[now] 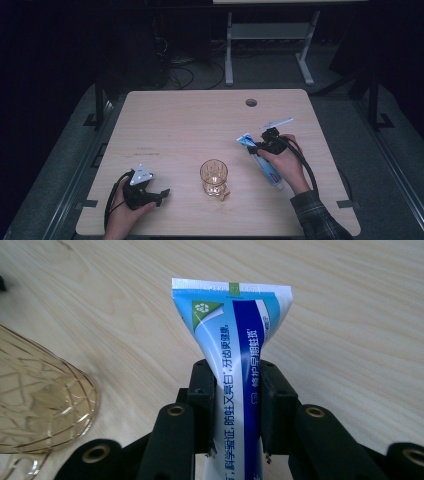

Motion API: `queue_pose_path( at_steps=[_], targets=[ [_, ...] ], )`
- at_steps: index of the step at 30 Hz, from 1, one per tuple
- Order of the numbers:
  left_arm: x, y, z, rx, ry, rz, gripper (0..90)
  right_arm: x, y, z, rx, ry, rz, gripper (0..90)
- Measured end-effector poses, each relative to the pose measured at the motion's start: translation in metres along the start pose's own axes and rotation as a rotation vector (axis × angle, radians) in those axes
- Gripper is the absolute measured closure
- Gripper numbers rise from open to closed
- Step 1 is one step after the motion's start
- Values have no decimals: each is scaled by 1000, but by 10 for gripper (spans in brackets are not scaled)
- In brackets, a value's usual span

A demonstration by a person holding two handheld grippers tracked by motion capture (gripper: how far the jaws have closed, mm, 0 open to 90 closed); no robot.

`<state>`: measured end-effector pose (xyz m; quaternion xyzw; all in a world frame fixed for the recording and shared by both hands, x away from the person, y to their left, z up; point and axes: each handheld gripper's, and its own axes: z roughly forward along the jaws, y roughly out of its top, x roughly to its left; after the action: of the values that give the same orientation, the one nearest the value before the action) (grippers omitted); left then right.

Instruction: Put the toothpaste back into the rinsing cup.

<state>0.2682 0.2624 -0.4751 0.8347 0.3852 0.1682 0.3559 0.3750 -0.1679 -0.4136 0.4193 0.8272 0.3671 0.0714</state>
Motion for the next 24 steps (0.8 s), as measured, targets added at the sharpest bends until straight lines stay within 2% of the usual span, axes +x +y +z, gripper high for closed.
queue_pose_path(
  at_steps=[4, 13, 24],
  targets=[
    [0, 0, 0, 0, 0, 0, 129, -2, 0, -6, -20, 10, 14, 715],
    [0, 0, 0, 0, 0, 0, 129, -7, 0, -28, -116, 36, 52, 734],
    [0, 0, 0, 0, 1, 0, 129, -12, 2, -53, -208, 62, 57, 734]
  ],
)
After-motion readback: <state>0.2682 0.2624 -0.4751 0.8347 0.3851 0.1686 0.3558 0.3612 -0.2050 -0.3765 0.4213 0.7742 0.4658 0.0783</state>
